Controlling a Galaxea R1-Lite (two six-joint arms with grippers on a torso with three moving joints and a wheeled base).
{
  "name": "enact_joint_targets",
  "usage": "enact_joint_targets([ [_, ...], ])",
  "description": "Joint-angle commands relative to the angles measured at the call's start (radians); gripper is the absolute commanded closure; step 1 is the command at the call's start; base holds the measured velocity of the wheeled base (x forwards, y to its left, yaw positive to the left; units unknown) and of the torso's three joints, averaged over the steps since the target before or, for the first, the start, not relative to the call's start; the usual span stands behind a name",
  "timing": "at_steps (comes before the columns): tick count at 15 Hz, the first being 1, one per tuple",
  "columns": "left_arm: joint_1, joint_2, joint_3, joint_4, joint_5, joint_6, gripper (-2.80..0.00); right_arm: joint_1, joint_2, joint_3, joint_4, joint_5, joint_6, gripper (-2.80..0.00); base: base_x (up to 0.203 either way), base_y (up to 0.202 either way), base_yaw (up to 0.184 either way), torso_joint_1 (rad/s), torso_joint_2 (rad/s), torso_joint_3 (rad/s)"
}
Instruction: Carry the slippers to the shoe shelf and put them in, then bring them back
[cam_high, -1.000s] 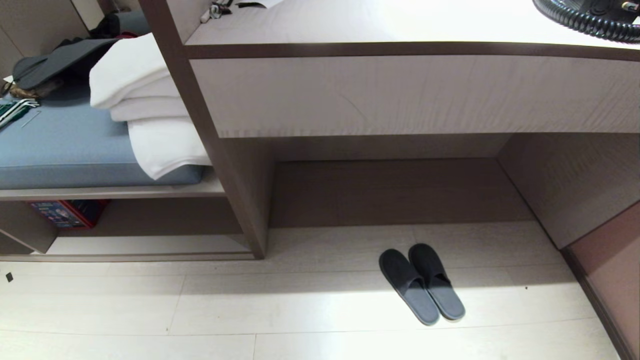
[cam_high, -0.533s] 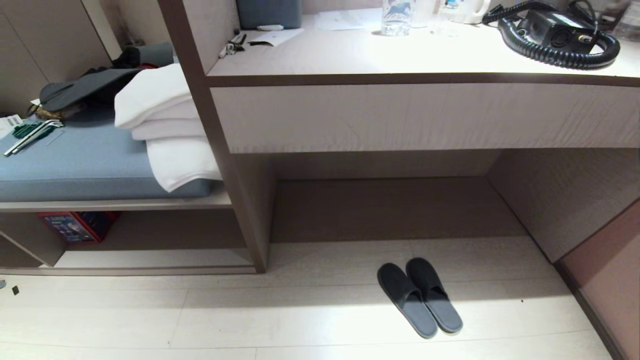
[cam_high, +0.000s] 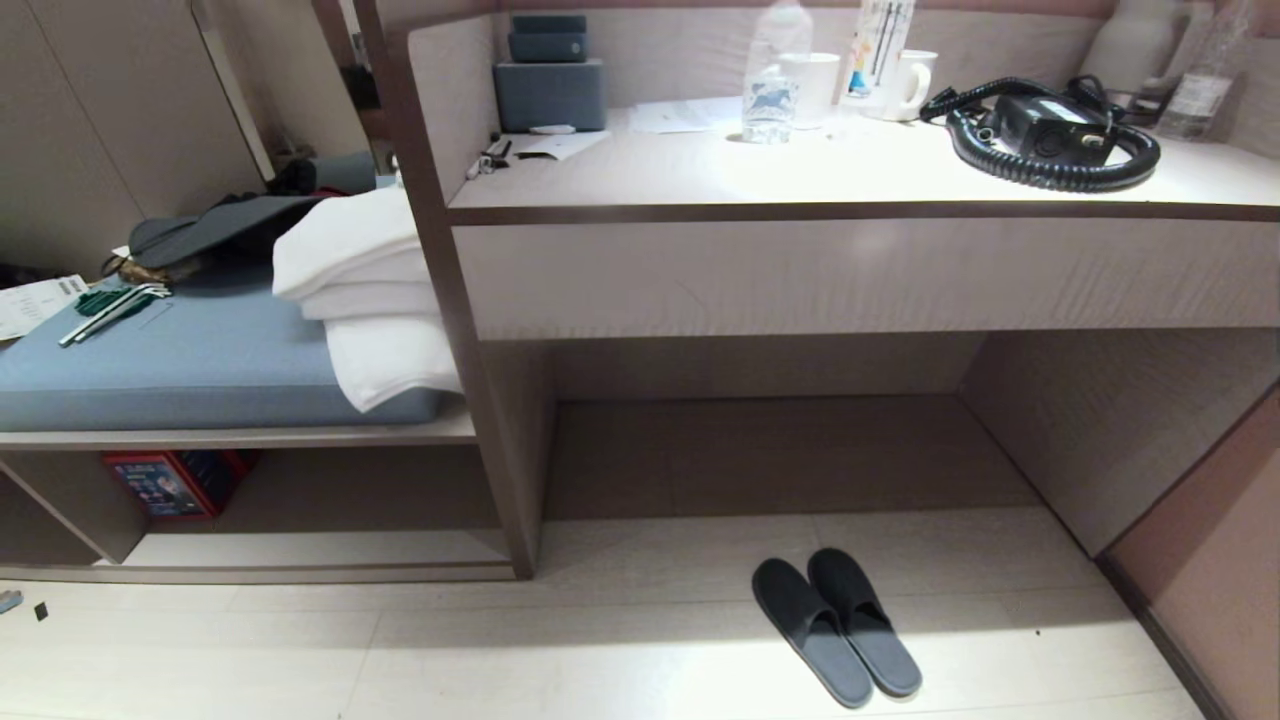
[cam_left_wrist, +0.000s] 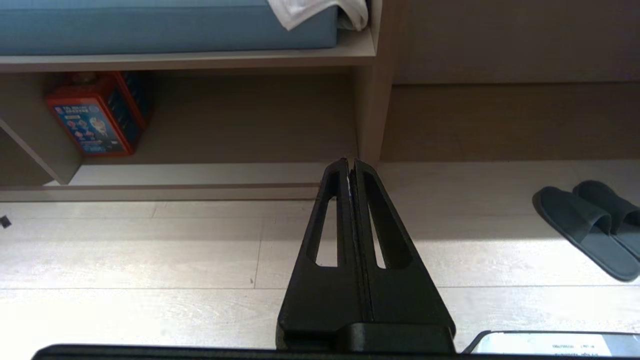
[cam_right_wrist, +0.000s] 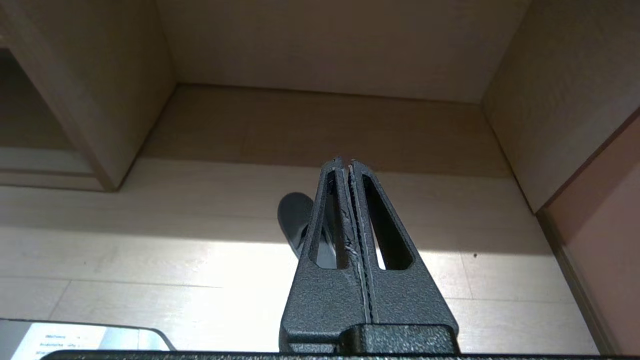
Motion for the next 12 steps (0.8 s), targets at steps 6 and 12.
enact_joint_targets([
  [6,-0.001,0.000,0.000,0.000,0.000,0.001,0.00,0.000,0.001,0.002,0.000,0.001,-0.001,0.00,0.000,0.000,0.000,0.003,0.01,0.204],
  [12,0.001,0.000,0.000,0.000,0.000,0.003,0.00,0.000,0.001,0.002,0.000,0.001,-0.001,0.00,0.000,0.000,0.000,0.002,0.00,0.125],
])
